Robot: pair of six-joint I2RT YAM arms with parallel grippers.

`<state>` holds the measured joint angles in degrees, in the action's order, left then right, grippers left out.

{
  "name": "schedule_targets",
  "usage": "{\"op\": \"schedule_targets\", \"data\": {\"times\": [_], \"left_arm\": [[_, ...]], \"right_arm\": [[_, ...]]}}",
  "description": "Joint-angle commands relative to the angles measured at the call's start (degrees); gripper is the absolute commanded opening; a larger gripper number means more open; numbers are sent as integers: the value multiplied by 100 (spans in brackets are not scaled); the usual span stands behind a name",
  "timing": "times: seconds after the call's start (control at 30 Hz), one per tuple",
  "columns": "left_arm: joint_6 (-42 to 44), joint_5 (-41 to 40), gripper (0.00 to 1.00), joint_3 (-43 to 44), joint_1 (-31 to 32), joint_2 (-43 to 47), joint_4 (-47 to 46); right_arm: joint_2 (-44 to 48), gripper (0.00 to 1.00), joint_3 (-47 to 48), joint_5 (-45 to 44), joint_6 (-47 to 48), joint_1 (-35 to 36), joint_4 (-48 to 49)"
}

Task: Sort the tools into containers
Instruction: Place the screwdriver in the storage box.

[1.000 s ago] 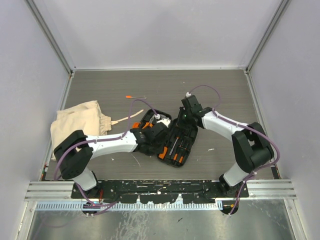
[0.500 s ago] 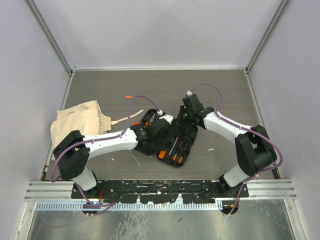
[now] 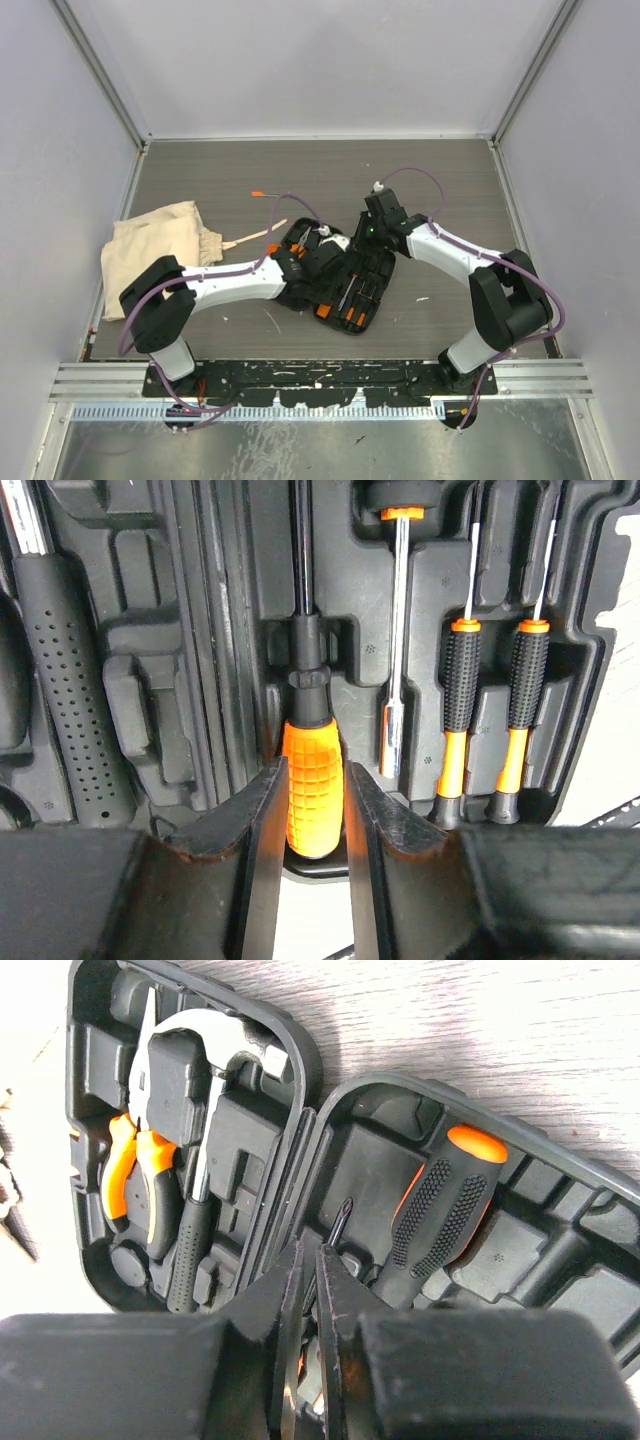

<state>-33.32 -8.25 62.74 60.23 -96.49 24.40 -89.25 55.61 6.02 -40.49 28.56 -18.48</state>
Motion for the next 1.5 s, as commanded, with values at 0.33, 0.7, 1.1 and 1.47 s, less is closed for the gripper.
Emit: {"op": "schedule_targets", "data": {"times": [0.33, 0.7, 1.1, 1.47], "left_arm": [[13, -290, 22, -319, 204, 17, 177], [-3, -223, 16, -491, 220, -46, -2], [35, -109, 15, -527, 221, -65, -157], [15, -71, 12, -862, 218, 54, -471]], "right_arm": [[-242, 16, 237, -173, -313, 73, -5], [-482, 16, 256, 1, -468, 89, 81], [-787, 16, 419, -132, -468, 209, 9], [-1209, 1, 875, -601, -251, 334, -730]]}}
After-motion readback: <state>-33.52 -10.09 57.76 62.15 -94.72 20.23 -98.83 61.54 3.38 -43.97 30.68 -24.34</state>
